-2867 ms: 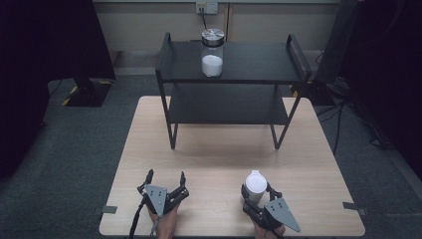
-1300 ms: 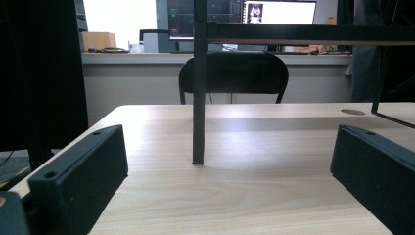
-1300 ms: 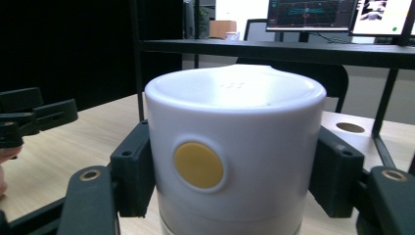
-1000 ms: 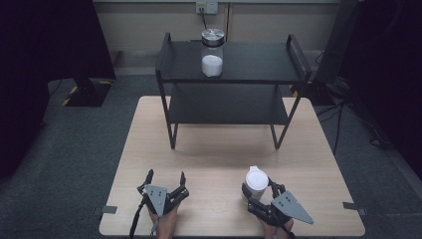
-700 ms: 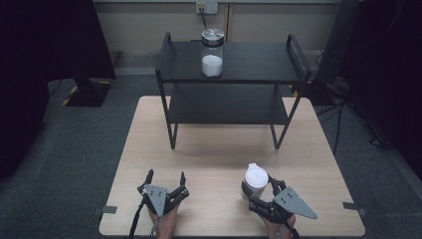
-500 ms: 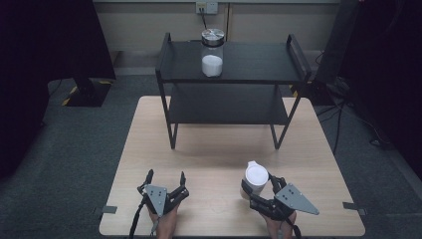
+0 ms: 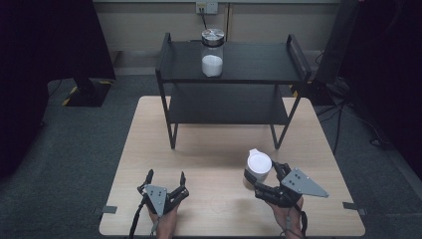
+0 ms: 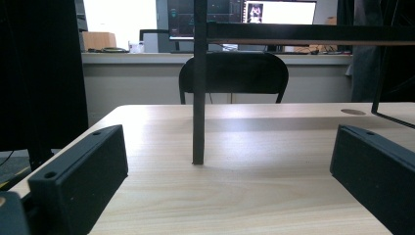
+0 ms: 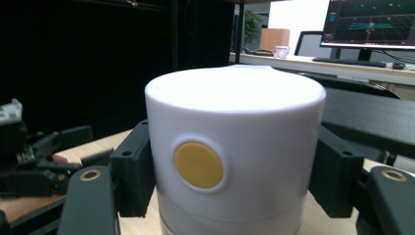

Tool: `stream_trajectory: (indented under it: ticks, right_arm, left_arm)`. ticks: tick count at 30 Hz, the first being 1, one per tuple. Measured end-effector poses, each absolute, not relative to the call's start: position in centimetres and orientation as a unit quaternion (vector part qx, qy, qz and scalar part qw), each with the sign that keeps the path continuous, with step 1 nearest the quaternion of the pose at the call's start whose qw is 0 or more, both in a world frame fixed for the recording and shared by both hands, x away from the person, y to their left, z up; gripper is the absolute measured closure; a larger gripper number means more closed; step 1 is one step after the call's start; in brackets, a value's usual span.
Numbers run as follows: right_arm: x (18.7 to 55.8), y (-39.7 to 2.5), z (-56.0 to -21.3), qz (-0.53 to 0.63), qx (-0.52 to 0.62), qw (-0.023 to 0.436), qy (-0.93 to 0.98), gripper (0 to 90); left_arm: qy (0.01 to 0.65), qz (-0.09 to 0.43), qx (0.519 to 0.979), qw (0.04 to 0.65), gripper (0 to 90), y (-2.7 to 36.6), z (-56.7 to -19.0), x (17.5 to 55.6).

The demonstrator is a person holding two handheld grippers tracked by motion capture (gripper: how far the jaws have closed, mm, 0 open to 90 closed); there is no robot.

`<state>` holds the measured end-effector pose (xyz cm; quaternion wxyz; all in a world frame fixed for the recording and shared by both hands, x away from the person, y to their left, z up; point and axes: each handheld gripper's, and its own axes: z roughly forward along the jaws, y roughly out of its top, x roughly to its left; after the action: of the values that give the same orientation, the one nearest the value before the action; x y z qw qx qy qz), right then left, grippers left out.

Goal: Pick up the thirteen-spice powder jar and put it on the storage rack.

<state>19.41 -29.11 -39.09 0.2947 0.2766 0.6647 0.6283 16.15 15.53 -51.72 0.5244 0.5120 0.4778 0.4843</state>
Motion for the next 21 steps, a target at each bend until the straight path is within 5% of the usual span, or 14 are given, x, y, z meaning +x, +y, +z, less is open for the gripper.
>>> stream_trajectory:
  ticks: [21]
  right_arm:
    - [22.1, -29.4, -33.9, 0.634, 0.256, 0.281, 0.674, 29.9]
  left_arm:
    - [0.478, 0.484, 0.512, 0.524, 0.0, 15.5, -51.7, 16.1]
